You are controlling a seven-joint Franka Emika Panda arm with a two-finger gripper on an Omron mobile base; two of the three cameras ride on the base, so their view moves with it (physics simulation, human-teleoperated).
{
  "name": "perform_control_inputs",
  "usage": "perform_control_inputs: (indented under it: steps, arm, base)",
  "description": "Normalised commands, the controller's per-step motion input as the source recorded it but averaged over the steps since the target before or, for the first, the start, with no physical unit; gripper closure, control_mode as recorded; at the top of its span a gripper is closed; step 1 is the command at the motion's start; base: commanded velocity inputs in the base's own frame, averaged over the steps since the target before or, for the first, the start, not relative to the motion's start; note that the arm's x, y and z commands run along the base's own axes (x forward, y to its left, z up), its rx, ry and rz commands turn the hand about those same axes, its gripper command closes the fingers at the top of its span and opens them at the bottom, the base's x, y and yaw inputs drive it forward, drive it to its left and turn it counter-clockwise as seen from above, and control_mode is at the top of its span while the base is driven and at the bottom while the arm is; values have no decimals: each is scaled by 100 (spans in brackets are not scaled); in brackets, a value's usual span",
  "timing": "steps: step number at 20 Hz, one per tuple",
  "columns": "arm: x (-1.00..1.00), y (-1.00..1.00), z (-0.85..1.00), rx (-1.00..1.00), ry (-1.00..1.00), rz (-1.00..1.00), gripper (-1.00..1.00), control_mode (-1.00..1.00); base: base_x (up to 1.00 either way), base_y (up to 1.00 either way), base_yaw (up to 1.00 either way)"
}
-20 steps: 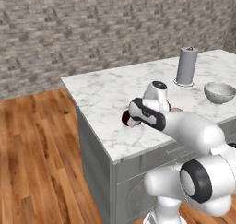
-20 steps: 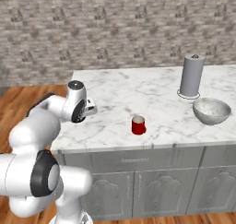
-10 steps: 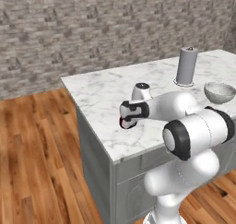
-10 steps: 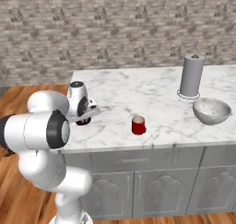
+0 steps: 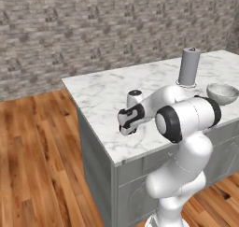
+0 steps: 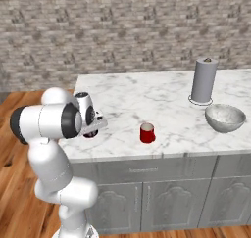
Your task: Clear the mugs and bowl far away from the sink.
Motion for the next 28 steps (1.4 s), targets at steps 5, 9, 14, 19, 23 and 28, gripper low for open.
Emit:
perform_control_inputs:
  steps: [5, 9, 14, 19, 23, 28]
  arm:
    - [0, 0, -30, 0, -5, 0, 100, -100]
    - [0, 0, -4, 1, -11, 0, 100, -100]
    - [0, 0, 0, 1, -1, 0, 100, -100]
    - [0, 0, 0, 0, 0, 0, -100, -100]
    - [0, 0, 0, 0, 0, 0, -100, -100]
    - [0, 0, 0, 0, -5, 0, -100, -100]
  base:
    - [0, 0, 0]
    - [0, 0, 0]
    - [0, 0, 0]
    - [0, 0, 0]
    - [0, 0, 0]
    - [0, 0, 0]
